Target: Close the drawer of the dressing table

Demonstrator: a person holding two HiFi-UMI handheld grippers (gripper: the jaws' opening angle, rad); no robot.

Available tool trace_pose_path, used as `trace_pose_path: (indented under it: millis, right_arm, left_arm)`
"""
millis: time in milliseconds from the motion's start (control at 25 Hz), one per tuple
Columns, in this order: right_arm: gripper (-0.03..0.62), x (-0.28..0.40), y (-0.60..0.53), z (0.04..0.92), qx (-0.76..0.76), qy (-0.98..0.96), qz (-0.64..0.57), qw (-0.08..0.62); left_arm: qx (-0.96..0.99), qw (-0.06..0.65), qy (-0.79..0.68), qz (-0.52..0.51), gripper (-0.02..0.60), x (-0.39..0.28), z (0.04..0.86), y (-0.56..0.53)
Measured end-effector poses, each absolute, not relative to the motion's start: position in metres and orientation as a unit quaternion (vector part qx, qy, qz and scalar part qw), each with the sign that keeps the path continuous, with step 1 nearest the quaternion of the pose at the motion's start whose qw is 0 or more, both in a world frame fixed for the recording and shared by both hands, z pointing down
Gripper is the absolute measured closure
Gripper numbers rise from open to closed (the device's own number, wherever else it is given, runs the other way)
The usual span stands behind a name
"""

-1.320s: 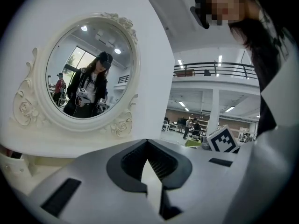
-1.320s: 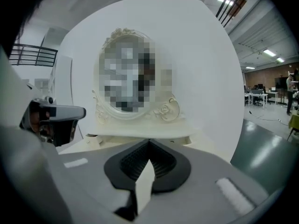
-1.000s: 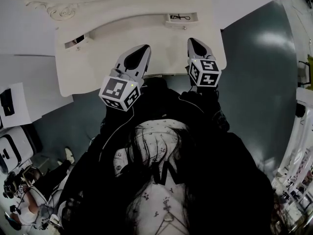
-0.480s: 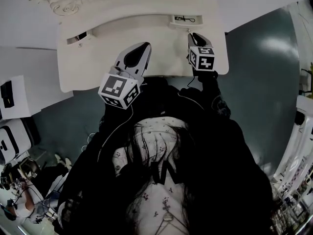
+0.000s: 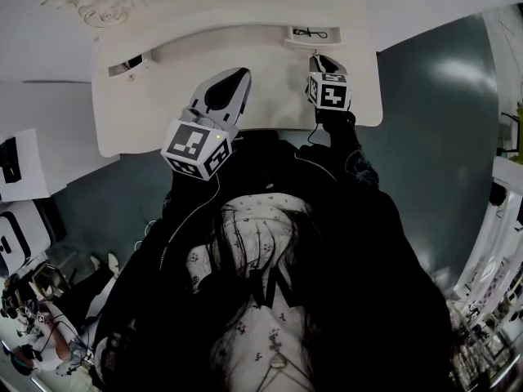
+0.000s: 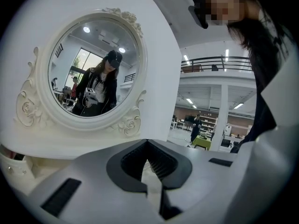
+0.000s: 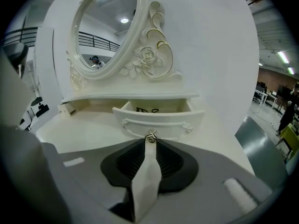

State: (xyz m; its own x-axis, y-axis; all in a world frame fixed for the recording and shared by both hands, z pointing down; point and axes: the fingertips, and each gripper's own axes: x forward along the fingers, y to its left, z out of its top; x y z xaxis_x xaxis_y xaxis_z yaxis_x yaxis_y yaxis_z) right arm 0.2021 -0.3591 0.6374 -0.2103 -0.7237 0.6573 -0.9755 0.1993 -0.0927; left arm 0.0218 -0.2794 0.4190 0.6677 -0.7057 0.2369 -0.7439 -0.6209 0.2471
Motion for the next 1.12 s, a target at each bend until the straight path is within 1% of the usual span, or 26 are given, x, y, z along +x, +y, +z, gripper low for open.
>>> trace_pose_path:
  millis: [280, 1120]
  right_arm:
    - [0.520, 0.207, -0.361, 0.642, 0.597, -0.719, 0.272, 0.228]
    - [0.520, 0.209, -0.381, 0.642, 0.591, -0.722, 0.276, 0.230]
  left_arm:
    - [0.893, 0.168, -0.414, 0.056, 0.581, 0.012, 0.422, -0.286]
    - [0.886, 0.174, -0.427, 0.056, 0.581, 0.006, 0.426, -0.295]
